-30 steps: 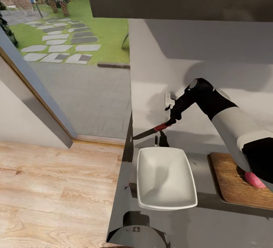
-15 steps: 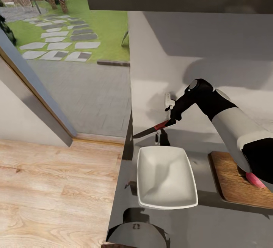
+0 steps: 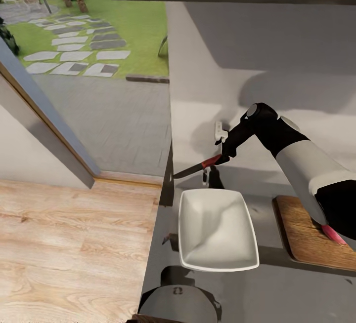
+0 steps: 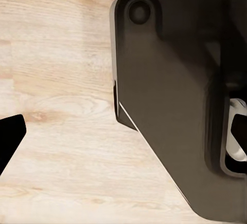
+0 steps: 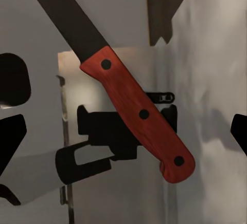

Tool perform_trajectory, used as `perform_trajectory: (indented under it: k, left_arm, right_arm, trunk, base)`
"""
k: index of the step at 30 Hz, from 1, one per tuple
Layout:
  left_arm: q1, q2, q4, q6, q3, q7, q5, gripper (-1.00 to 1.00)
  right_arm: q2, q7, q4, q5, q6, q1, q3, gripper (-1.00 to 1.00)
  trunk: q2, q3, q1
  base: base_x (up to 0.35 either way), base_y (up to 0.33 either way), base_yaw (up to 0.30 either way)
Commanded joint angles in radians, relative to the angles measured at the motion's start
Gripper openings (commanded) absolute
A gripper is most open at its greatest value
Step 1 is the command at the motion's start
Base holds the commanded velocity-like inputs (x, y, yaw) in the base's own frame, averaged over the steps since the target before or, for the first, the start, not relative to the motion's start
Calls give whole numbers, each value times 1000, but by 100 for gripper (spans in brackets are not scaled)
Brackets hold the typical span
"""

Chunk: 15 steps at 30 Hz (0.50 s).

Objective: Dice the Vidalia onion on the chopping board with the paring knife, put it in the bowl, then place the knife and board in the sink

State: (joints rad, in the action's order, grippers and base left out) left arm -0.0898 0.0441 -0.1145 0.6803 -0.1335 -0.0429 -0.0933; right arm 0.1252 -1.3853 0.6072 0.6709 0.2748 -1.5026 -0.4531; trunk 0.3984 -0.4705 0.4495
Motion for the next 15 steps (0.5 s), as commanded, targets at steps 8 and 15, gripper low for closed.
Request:
perform_trajectory:
  k: [8,15]
  left_arm:
    - [-1,0,-2,1,-9,-4,-9,100]
    - [-1,0,-2,1,-9,-5,-9,100]
  right_arm:
    - [2,-3,2,-1,11,-1,-4,100]
    - [2,-3,2,-1,9,0,-4,100]
  trunk:
    - [2,-14,1]
    - [2,-24,1]
  base:
    - [0,0,0]
    - [0,0,0]
